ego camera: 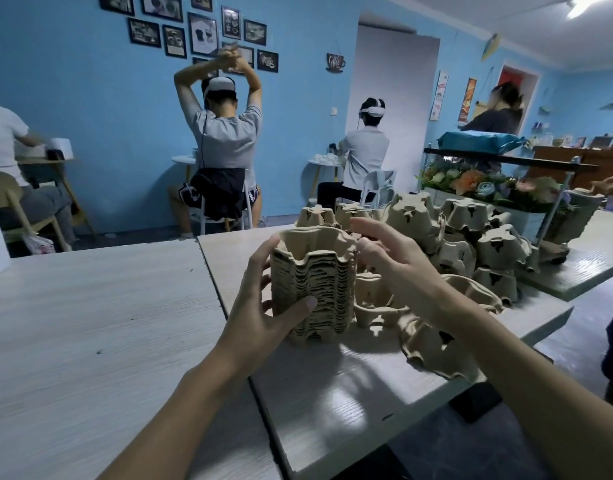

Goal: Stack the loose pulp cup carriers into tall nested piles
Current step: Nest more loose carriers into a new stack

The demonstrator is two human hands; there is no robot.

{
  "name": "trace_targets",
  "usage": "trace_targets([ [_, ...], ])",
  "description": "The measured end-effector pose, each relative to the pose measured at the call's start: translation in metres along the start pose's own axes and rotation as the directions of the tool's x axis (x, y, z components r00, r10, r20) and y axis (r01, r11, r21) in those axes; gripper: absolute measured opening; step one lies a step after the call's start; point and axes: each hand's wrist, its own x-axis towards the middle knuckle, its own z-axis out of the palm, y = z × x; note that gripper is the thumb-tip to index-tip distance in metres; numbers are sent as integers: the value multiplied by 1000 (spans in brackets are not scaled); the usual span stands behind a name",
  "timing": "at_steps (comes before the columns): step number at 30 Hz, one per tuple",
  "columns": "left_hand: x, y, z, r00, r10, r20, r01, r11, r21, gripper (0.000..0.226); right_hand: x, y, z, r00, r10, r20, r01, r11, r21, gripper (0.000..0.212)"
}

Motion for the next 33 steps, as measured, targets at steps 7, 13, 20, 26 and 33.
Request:
trace_targets([
  [7, 0, -4, -1, 1000, -3, 18, 3, 1000, 9, 94, -16, 41, -28, 990, 138, 11, -118, 885, -450, 17],
  [13, -1, -4, -1, 1000, -1, 6, 1, 1000, 25, 93, -21, 47, -17, 981, 143, 130, -18, 737, -675, 22],
  [20, 0, -4, -4, 1000, -4, -3, 5, 1000, 28, 94, -17, 46, -1, 990, 47, 136, 43, 807, -589, 17],
  [26, 0, -5, -7, 1000, -1, -16, 2, 1000, 29, 94, -19, 46, -30, 945, 221, 240, 28, 678, -735, 34],
  [33, 0, -5, -8, 1000, -11, -17, 12, 999, 41, 94, -12, 50, -15, 977, 98, 190, 38, 796, -604, 9],
])
